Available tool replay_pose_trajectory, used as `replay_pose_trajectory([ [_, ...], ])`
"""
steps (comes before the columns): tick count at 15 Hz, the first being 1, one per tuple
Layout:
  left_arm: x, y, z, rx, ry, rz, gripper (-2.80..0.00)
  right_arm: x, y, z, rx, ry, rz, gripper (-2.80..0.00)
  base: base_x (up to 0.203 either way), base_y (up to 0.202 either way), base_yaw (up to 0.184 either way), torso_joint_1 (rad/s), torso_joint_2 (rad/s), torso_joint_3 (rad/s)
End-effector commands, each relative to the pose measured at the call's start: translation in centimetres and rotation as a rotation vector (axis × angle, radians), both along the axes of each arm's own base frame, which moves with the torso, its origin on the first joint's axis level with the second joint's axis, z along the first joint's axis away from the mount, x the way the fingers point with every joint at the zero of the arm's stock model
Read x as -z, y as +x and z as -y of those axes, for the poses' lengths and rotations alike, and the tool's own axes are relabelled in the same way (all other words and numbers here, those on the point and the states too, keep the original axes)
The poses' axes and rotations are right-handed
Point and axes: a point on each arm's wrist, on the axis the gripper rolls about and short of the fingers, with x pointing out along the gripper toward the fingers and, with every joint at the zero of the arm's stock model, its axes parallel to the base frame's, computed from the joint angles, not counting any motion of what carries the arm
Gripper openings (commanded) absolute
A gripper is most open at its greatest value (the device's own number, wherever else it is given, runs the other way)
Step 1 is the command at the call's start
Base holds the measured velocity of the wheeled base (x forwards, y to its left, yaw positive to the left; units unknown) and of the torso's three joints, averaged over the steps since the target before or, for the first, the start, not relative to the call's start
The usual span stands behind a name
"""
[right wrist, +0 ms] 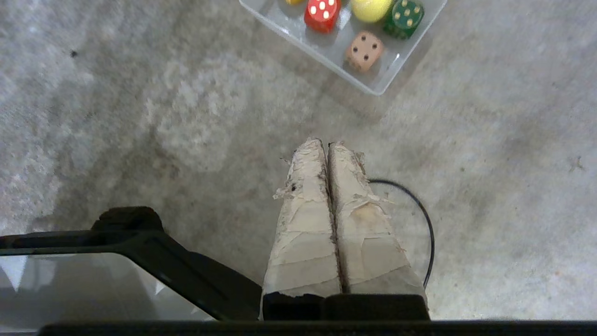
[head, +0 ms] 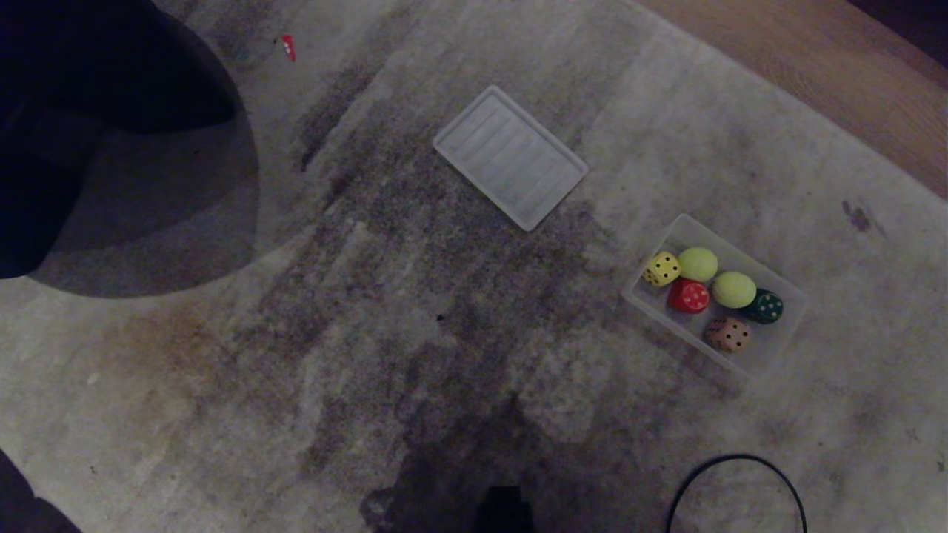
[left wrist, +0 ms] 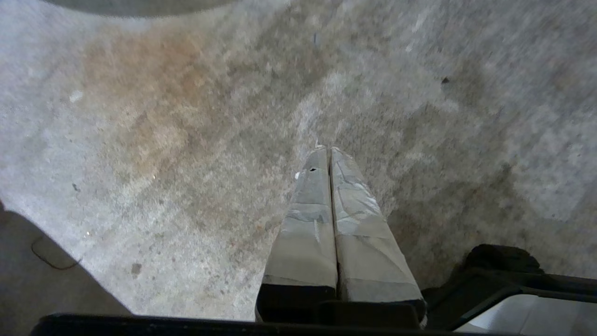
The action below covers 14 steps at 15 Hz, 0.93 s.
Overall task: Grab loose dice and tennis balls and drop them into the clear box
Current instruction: Close the lid
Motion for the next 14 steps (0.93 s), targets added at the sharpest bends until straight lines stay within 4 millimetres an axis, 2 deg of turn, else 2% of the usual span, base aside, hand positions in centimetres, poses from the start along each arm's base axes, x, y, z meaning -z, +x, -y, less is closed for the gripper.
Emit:
replay_pose_trajectory([
  [1, 0.03, 0.02, 0.00, -0.001, -0.003, -0.002, -2.80, 0.00, 0.01, 0.00, -0.001, -0.001, -0.002, -2.80, 0.000, 0.000, 0.000, 0.002, 0.00, 0.198],
  [8, 0.04, 0.02, 0.00, -0.001, 0.000, -0.003, -2.80, -0.01, 0.02, 0.00, -0.002, -0.001, -0.003, -2.80, 0.000, 0.000, 0.000, 0.002, 0.00, 0.202],
  [14, 0.03, 0.02, 0.01, 0.004, 0.002, -0.002, -2.80, 0.00, 0.01, 0.00, -0.001, 0.002, -0.002, -2.80, 0.000, 0.000, 0.000, 0.001, 0.00, 0.040],
])
